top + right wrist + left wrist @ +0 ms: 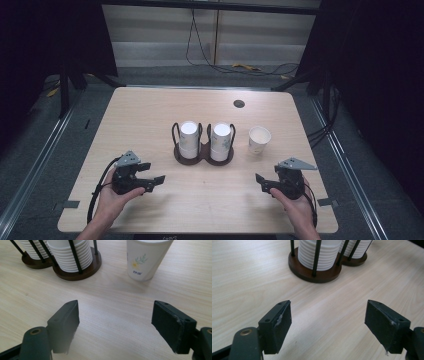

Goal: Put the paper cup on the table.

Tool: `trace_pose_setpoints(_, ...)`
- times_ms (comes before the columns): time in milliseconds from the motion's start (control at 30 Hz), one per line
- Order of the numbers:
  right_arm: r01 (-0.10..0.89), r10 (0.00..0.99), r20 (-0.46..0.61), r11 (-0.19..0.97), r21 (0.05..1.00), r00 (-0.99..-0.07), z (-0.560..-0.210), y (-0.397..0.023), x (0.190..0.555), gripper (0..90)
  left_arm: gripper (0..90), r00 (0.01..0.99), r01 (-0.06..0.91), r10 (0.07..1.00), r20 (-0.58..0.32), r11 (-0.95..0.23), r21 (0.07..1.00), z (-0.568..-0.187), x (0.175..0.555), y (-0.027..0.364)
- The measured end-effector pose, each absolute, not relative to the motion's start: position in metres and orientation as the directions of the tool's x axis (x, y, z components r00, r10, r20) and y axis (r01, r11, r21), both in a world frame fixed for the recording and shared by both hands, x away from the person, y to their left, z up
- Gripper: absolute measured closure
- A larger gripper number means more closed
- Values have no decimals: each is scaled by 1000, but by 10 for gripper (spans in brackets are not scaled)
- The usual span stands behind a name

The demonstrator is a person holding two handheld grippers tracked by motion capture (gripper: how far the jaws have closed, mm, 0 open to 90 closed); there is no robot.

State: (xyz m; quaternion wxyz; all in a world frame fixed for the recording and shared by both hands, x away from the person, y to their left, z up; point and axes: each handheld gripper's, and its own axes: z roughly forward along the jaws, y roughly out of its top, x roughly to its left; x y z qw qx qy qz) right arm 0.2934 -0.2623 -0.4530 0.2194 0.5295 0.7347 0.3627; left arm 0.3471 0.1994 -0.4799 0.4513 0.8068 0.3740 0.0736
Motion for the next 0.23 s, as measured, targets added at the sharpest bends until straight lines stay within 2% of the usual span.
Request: trace_pose_setpoints(233, 641, 937, 51, 197, 742, -347, -471, -256, 294, 229, 219, 678, 581, 692, -249, -297, 757, -488, 345, 204)
